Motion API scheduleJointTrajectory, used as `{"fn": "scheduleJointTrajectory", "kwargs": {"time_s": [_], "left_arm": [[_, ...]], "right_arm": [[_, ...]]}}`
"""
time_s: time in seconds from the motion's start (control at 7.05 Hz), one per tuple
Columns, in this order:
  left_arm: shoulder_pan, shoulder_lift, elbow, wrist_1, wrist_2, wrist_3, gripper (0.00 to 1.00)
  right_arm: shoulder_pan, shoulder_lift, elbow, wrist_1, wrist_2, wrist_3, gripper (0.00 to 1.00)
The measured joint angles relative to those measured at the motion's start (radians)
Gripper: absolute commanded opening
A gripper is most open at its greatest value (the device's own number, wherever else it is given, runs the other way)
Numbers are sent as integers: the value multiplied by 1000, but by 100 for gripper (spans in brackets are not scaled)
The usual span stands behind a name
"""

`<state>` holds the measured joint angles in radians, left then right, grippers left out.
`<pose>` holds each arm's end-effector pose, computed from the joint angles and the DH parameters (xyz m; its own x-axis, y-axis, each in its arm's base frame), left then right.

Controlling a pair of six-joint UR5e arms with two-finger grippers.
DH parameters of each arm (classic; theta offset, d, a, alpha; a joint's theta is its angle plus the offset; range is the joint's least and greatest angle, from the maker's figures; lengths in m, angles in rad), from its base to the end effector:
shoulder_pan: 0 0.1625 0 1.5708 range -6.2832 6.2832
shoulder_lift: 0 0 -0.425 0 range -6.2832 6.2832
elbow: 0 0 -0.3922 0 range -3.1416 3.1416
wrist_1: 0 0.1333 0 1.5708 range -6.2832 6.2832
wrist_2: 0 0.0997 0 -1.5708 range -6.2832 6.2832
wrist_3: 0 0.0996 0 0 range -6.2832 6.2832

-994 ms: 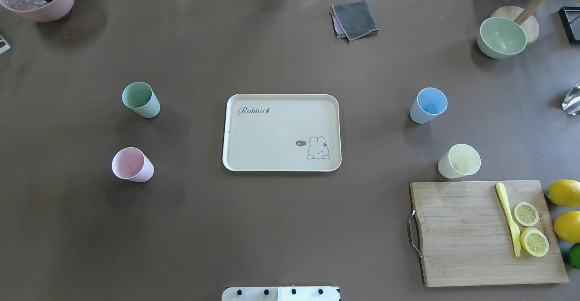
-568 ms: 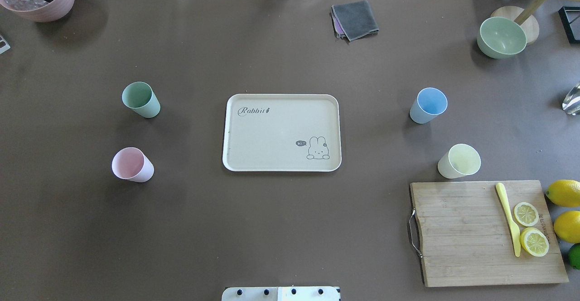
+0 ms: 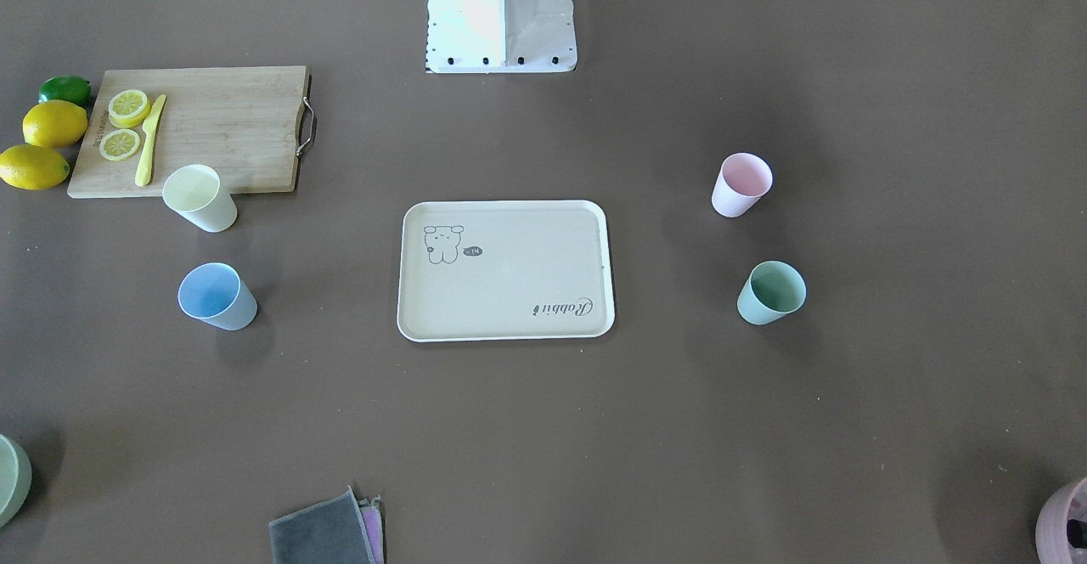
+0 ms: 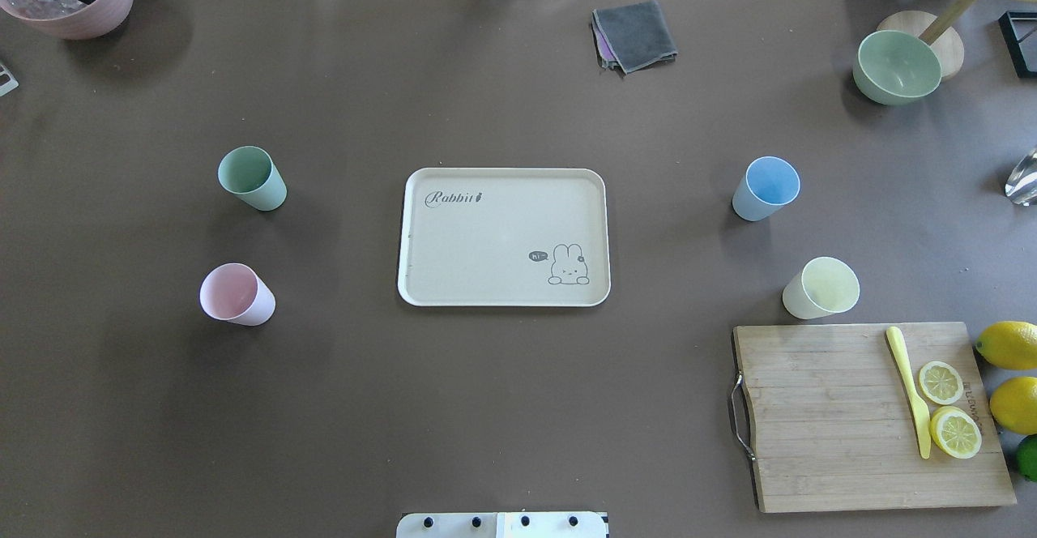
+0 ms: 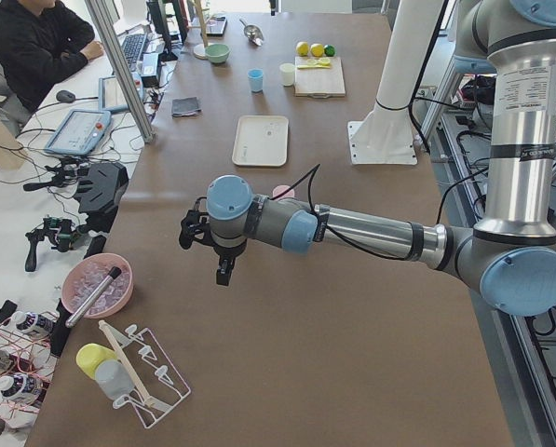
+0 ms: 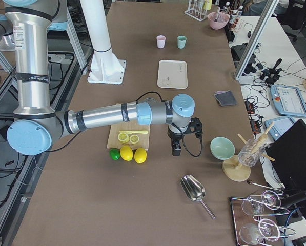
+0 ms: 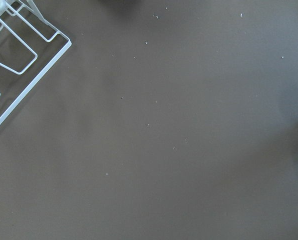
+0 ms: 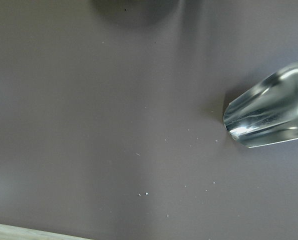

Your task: Place all cups on tray

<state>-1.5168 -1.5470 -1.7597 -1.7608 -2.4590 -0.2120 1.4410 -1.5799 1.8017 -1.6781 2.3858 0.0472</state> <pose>-0.0294 -0.4944 0.5472 0.6122 0.0997 -0.7844 0.0800 0.9791 0.1868 -0.0025 -0.4894 0.5577 0.6747 -0.1245 0.7275 0.0969 0.9921 0.0800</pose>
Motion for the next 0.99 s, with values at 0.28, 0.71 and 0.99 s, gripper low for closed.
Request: {"fn": "scheduleJointTrajectory", "kwargs": {"time_s": [0.28,0.71,0.99], "left_arm": [[59,18,-3,-160,18,-180,98],[193,23,-41,-255,112,-403,98],[312,23,-114,-270,198,-571,98]], "right_arm": [[-47,6,90,8,38,111,100],[-190,50,161,66,27,378,100],[-309,49,149,209,-43,592,100]]}}
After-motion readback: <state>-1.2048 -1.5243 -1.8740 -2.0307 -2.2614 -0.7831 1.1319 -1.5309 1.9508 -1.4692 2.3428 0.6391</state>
